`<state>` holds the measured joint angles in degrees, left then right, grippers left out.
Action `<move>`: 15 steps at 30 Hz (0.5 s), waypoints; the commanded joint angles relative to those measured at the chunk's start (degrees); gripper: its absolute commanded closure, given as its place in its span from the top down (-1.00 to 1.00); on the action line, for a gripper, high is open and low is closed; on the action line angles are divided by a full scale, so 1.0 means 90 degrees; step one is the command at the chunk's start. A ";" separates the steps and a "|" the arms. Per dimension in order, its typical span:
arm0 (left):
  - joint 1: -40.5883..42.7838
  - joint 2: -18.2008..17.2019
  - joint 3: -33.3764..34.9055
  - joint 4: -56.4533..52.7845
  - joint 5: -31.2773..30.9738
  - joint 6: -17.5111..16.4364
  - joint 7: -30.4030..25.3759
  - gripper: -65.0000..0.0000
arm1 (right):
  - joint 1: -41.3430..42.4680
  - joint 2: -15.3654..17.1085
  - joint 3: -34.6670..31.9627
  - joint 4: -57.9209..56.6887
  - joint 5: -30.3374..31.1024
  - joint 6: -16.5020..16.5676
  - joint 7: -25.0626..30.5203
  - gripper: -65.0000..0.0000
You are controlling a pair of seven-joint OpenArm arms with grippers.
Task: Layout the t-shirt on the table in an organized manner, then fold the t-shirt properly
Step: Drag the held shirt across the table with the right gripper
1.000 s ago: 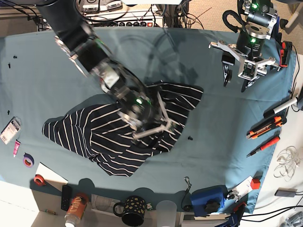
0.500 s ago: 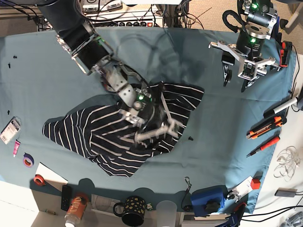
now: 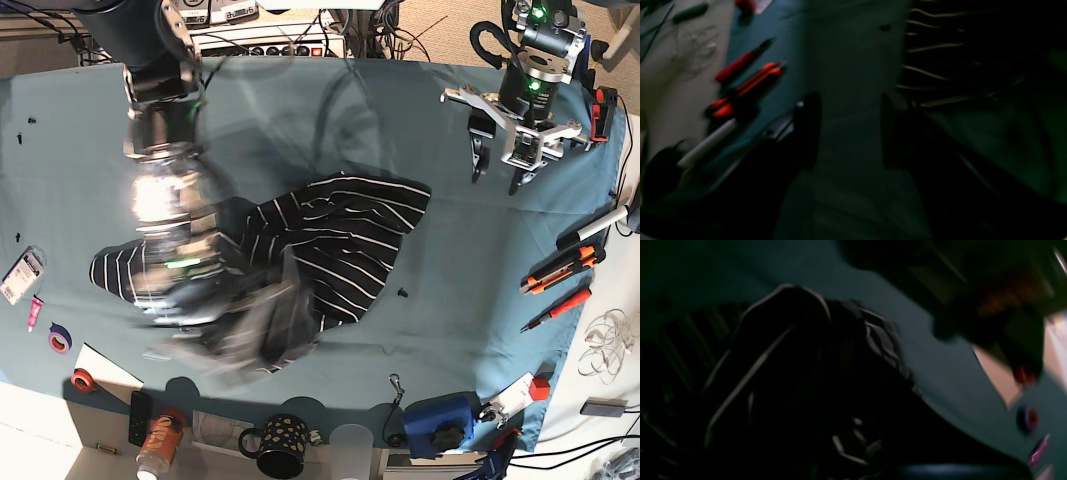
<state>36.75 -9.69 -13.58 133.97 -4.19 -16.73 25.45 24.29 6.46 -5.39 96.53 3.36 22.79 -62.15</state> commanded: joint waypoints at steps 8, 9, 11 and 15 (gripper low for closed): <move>-0.0097 -0.0078 0.0539 0.0114 -0.0204 -0.0459 -0.0449 -0.09 | 0.0153 0.0653 0.2256 0.0095 0.0964 0.0325 0.0143 -1.00; -0.0182 -0.0078 0.0724 0.0114 -0.0046 -0.0459 -0.0452 -0.09 | 0.0153 0.0782 0.2402 0.0095 0.0964 0.0325 0.0141 -1.00; -0.0408 -0.0078 0.1107 0.0002 0.0214 -0.0452 -0.0457 -0.09 | 0.0155 0.1037 0.2645 0.0044 0.0964 0.0323 0.0143 -1.00; -0.1064 -0.0075 0.1865 -0.0933 0.0753 -0.0117 -0.0631 -0.09 | 0.0155 0.1508 0.2875 -0.0454 0.1066 0.0323 0.0141 -1.00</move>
<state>27.29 -10.22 3.33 124.25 3.33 -18.09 21.74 24.32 19.11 20.27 91.59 12.47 25.61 -62.17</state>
